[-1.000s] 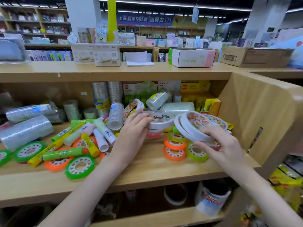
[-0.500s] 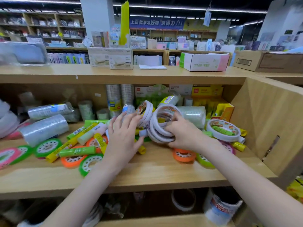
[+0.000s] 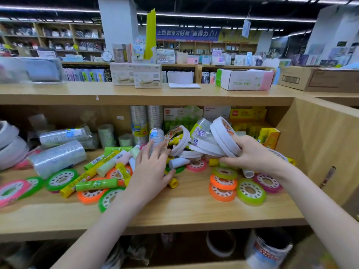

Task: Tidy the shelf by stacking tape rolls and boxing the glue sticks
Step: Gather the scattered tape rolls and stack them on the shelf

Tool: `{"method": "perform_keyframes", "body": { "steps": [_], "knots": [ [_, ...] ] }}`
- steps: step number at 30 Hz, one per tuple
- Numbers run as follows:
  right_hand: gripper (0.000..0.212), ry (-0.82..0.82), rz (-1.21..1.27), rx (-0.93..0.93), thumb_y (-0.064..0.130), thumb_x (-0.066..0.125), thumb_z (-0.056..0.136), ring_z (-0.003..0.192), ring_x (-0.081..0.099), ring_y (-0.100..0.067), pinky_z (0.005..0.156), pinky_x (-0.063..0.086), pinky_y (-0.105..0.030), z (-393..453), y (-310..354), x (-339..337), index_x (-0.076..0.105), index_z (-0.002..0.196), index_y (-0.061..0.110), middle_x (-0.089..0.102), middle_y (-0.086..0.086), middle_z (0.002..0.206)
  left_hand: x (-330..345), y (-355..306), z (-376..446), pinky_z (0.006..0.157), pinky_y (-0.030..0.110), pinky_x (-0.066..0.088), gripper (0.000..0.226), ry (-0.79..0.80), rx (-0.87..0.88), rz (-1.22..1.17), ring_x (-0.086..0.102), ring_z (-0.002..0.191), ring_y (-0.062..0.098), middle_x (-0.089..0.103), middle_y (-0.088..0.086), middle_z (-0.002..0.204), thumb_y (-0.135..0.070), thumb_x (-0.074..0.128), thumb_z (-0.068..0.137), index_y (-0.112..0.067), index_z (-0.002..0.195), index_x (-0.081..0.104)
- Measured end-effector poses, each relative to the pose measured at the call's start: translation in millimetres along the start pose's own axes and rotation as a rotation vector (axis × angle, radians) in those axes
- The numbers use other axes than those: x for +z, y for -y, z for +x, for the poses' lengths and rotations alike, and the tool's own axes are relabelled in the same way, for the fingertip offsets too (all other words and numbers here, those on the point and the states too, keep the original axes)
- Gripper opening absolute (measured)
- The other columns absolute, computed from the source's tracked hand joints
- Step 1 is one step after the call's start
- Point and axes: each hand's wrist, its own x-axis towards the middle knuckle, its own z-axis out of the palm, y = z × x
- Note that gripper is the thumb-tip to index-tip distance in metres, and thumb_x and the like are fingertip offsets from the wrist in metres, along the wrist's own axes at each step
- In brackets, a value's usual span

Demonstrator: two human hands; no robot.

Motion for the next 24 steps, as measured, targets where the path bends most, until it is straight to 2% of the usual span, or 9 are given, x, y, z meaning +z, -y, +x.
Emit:
{"method": "perform_keyframes", "body": {
  "steps": [2, 4, 9, 11, 13, 16, 18, 21, 24],
  "knots": [
    [0.02, -0.035, 0.072, 0.023, 0.008, 0.072, 0.077, 0.056, 0.053, 0.001, 0.051, 0.036, -0.01, -4.4, 2.1, -1.6, 0.06, 0.07, 0.022, 0.057, 0.017, 0.061, -0.4, 1.3, 0.1, 0.08, 0.059, 0.047, 0.056, -0.009, 0.008, 0.001, 0.055, 0.11, 0.046, 0.063, 0.015, 0.116, -0.03, 0.082, 0.06, -0.006, 0.107, 0.065],
    [0.009, -0.047, 0.169, 0.053, 0.008, 0.07, 0.079, 0.059, 0.056, 0.0, 0.053, 0.039, -0.011, -10.0, 4.8, -4.0, 0.063, 0.076, 0.014, 0.06, 0.011, 0.067, 0.8, 3.2, -0.7, 0.08, 0.059, 0.047, 0.051, -0.021, 0.017, -0.004, 0.055, 0.111, 0.046, 0.063, 0.014, 0.116, -0.033, 0.071, 0.065, -0.007, 0.109, 0.065],
    [0.005, -0.207, 0.332, 0.09, 0.009, 0.07, 0.078, 0.061, 0.061, -0.003, 0.055, 0.046, -0.015, -17.0, 6.5, -5.5, 0.067, 0.079, 0.012, 0.066, 0.002, 0.069, -3.8, -0.6, -2.6, 0.088, 0.055, 0.045, 0.049, -0.08, -0.009, -0.088, 0.052, 0.116, 0.041, 0.061, 0.014, 0.119, -0.038, 0.041, 0.079, -0.007, 0.111, 0.063],
    [0.008, -0.234, 0.245, 0.05, 0.008, 0.071, 0.078, 0.058, 0.057, 0.004, 0.053, 0.04, -0.009, -15.5, 9.8, 2.2, 0.065, 0.079, 0.014, 0.063, 0.008, 0.067, -8.8, -4.2, -5.0, 0.097, 0.047, 0.04, 0.045, -0.157, -0.02, -0.164, 0.047, 0.12, 0.034, 0.06, 0.013, 0.12, -0.035, 0.04, 0.083, -0.007, 0.112, 0.061],
    [0.02, -0.211, 0.128, -0.006, 0.008, 0.072, 0.076, 0.065, 0.057, 0.009, 0.055, 0.04, -0.008, -15.7, 12.8, 15.6, 0.062, 0.083, 0.025, 0.062, 0.012, 0.075, -11.7, -8.2, -10.1, 0.102, 0.038, 0.028, 0.043, -0.206, 0.001, -0.211, 0.04, 0.12, 0.026, 0.059, 0.011, 0.121, -0.031, 0.041, 0.084, -0.007, 0.114, 0.061],
    [0.033, -0.241, 0.144, -0.043, 0.005, 0.072, 0.076, 0.075, 0.058, 0.011, 0.061, 0.041, -0.004, -18.2, 17.8, 26.9, 0.058, 0.087, 0.033, 0.062, 0.016, 0.083, -11.7, -5.7, -17.1, 0.1, 0.035, 0.022, 0.044, -0.162, 0.012, -0.204, 0.036, 0.12, 0.022, 0.058, 0.01, 0.122, -0.029, 0.04, 0.081, -0.01, 0.115, 0.06],
    [0.036, -0.355, 0.102, -0.1, 0.003, 0.073, 0.075, 0.082, 0.056, 0.014, 0.067, 0.041, -0.002, -19.9, 22.1, 26.9, 0.057, 0.094, 0.029, 0.059, 0.021, 0.09, -13.1, 0.8, -19.8, 0.099, 0.035, 0.023, 0.043, -0.131, -0.002, -0.234, 0.037, 0.12, 0.02, 0.057, 0.009, 0.124, -0.029, 0.039, 0.08, -0.013, 0.114, 0.059],
    [0.041, -0.532, 0.071, -0.232, 0.008, 0.072, 0.073, 0.091, 0.053, 0.005, 0.077, 0.04, 0.0, -18.9, 40.3, 26.9, 0.053, 0.106, 0.022, 0.054, 0.019, 0.1, -24.8, 10.7, -23.9, 0.1, 0.035, 0.027, 0.041, -0.183, -0.032, -0.308, 0.041, 0.117, 0.016, 0.056, 0.006, 0.124, -0.026, 0.039, 0.082, -0.012, 0.117, 0.057],
    [0.028, -0.516, 0.059, -0.347, 0.008, 0.068, 0.07, 0.09, 0.053, 0.001, 0.076, 0.04, -0.002, 1.0, 66.4, 37.6, 0.061, 0.097, 0.015, 0.058, 0.017, 0.097, -42.3, 25.2, -31.9, 0.098, 0.032, 0.032, 0.039, -0.293, -0.095, -0.372, 0.046, 0.113, 0.015, 0.057, 0.004, 0.119, -0.022, 0.04, 0.085, -0.01, 0.12, 0.054]
  ]
}}
